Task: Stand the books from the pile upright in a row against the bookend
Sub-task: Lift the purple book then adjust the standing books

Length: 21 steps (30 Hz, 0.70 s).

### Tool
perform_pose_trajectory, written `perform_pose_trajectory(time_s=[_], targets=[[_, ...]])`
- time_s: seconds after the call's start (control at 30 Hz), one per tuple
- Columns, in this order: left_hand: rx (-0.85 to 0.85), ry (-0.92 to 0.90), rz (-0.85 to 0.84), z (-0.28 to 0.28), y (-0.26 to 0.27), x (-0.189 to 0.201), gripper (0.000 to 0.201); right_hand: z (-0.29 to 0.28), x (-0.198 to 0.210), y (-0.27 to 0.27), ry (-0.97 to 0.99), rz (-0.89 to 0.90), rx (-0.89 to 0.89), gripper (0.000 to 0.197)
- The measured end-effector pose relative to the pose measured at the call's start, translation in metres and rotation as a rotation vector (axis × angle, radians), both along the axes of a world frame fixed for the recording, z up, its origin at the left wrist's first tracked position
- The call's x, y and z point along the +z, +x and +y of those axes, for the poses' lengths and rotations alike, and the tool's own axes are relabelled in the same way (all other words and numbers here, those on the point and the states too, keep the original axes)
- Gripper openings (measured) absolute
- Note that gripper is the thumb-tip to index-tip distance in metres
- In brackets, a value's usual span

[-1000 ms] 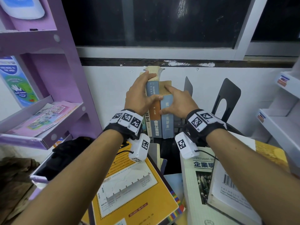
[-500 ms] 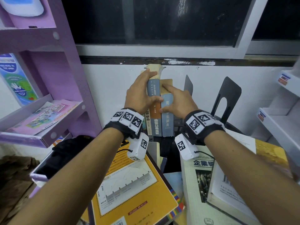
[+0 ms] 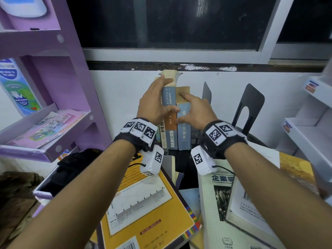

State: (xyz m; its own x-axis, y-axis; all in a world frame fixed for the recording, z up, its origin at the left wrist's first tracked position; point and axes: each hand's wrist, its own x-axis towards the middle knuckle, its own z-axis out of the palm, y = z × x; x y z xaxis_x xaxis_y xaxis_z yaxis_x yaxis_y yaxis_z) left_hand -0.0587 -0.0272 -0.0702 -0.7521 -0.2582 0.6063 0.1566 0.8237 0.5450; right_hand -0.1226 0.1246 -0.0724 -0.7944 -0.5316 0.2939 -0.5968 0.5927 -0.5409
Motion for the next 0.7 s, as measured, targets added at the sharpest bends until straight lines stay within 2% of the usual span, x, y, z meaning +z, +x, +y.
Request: perform_pose_trajectory(time_s=[0.2, 0.4, 0.63, 0.7], targets=[[0.002, 0.011, 0.012, 0.001, 0.001, 0.000, 0.086, 0.002, -0.001, 0.004, -0.007, -0.038, 0.008, 0.092], [0.003, -0.007, -0.028, 0.003, 0.004, 0.006, 0.086, 0.011, 0.009, 0.002, 0.045, -0.153, 0.060, 0.095], [0.013, -0.002, -0.052, 0.013, 0.017, 0.010, 0.081, 0.020, 0.020, 0.013, 0.059, -0.209, 0.031, 0.095], [0.030, -0.001, -0.058, 0.016, 0.023, 0.011, 0.080, 0.026, 0.024, 0.018, 0.076, -0.220, 0.017, 0.090]])
